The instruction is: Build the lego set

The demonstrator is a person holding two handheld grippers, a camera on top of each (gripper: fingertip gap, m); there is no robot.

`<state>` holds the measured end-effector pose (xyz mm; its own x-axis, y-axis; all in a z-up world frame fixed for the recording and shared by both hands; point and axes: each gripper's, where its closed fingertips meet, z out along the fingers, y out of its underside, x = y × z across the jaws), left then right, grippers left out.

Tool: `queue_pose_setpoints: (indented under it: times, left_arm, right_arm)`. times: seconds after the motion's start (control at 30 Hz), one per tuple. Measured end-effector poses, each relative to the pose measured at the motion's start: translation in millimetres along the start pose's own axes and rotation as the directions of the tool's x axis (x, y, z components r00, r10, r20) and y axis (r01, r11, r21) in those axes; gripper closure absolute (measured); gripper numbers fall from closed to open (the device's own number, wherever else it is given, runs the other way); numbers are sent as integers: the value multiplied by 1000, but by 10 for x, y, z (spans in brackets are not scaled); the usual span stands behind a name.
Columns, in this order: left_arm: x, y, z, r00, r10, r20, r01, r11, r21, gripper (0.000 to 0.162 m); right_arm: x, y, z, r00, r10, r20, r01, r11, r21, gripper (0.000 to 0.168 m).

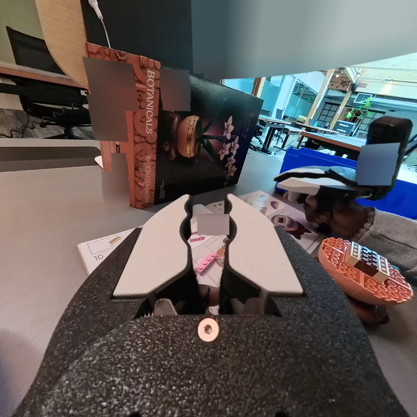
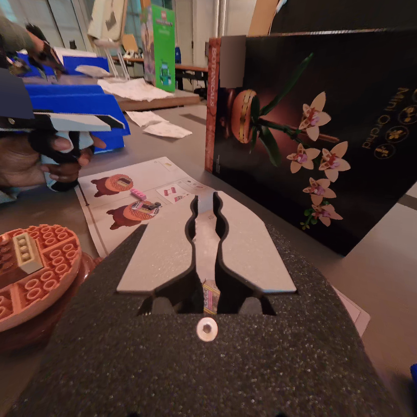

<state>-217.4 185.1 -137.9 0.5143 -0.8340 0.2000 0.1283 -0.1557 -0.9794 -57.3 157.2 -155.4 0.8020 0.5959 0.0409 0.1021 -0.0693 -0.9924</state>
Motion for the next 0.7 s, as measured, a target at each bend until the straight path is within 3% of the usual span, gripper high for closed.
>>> queue_pose_setpoints:
  times: [0.07, 0.17, 0.23, 0.27, 0.3, 0.33, 0.37, 0.47, 0.53, 0.6, 0.63, 0.67, 0.7]
  left_arm:
    - [7, -11, -3, 1000, 15, 5, -15, 1000, 8, 130]
    - [1, -52, -8, 997, 71, 37, -72, 997, 28, 103]
    - [13, -68, -11, 991, 124, 55, -126, 992, 31, 93]
    - [34, -74, -14, 987, 149, 53, -151, 988, 34, 94]
    - [71, -84, -24, 984, 174, 38, -176, 983, 44, 105]
    - [111, -99, -41, 980, 199, 21, -200, 978, 58, 143]
    - [110, -103, -50, 978, 209, 24, -210, 976, 58, 162]
    - [69, -32, -20, 986, 167, 19, -167, 986, 15, 162]
    - [58, -51, -24, 987, 157, 29, -158, 987, 29, 159]
    - [53, -49, -18, 987, 155, 35, -156, 987, 26, 135]
    - [53, -40, -10, 987, 154, 35, -155, 988, 20, 124]
    - [68, -28, -5, 987, 157, 24, -157, 987, 13, 121]
    - [104, -21, -7, 986, 165, 1, -165, 986, 12, 135]
  right_arm:
    - [-15, -24, -21, 1000, -16, 0, 16, 1000, 21, 144]
    - [-39, 10, 8, 998, -61, -16, 61, 998, -10, 123]
    - [-48, 40, 31, 996, -84, -25, 83, 996, -35, 118]
    - [-49, 43, 32, 996, -89, -27, 88, 995, -38, 124]
    - [-60, 28, 20, 995, -94, -22, 93, 995, -25, 151]
    - [-89, -3, 4, 995, -102, -5, 102, 995, 3, 166]
    - [-91, -16, -7, 995, -102, -5, 102, 995, 15, 168]
    - [-84, -27, -15, 996, -86, 2, 86, 996, 23, 166]
    - [-76, -25, -12, 997, -74, 5, 73, 997, 21, 152]
    - [-50, -21, -8, 998, -60, -5, 60, 998, 17, 125]
    - [-40, -19, -8, 998, -55, -10, 55, 998, 15, 124]
    - [-38, -21, -10, 998, -55, -11, 55, 998, 17, 133]
    - [-53, -26, -15, 998, -64, -6, 64, 998, 22, 155]
